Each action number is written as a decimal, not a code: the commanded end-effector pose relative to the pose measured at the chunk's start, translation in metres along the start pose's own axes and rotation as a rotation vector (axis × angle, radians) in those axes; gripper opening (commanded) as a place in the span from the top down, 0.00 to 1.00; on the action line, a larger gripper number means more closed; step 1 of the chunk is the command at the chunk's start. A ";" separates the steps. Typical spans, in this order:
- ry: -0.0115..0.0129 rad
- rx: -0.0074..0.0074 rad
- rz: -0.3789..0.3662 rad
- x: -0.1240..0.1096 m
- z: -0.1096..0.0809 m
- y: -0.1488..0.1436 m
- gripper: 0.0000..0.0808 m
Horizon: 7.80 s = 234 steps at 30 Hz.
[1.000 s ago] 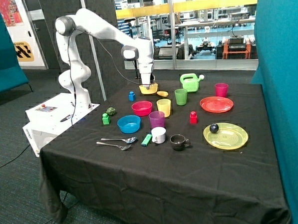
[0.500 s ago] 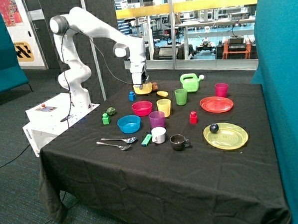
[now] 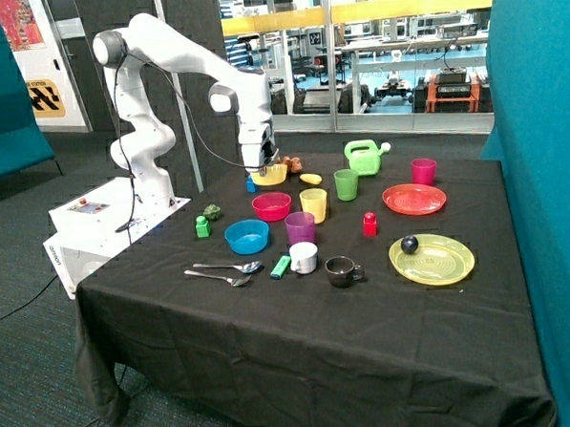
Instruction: Stack the bowls
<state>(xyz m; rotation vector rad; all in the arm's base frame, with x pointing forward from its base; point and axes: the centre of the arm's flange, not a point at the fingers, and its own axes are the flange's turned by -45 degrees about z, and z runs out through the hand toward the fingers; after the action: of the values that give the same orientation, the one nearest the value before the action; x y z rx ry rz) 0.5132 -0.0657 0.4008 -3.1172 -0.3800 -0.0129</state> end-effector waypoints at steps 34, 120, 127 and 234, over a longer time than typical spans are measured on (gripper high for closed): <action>-0.0083 -0.0004 0.035 0.018 0.052 0.038 1.00; -0.0083 -0.0005 0.043 0.000 0.057 0.042 0.36; -0.0083 -0.0006 0.065 -0.005 0.052 0.050 0.39; -0.0082 -0.0013 0.242 -0.006 0.110 0.106 1.00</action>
<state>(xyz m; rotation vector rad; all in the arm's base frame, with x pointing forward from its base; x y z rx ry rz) 0.5345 -0.1726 0.2920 -3.1375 0.0080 0.0021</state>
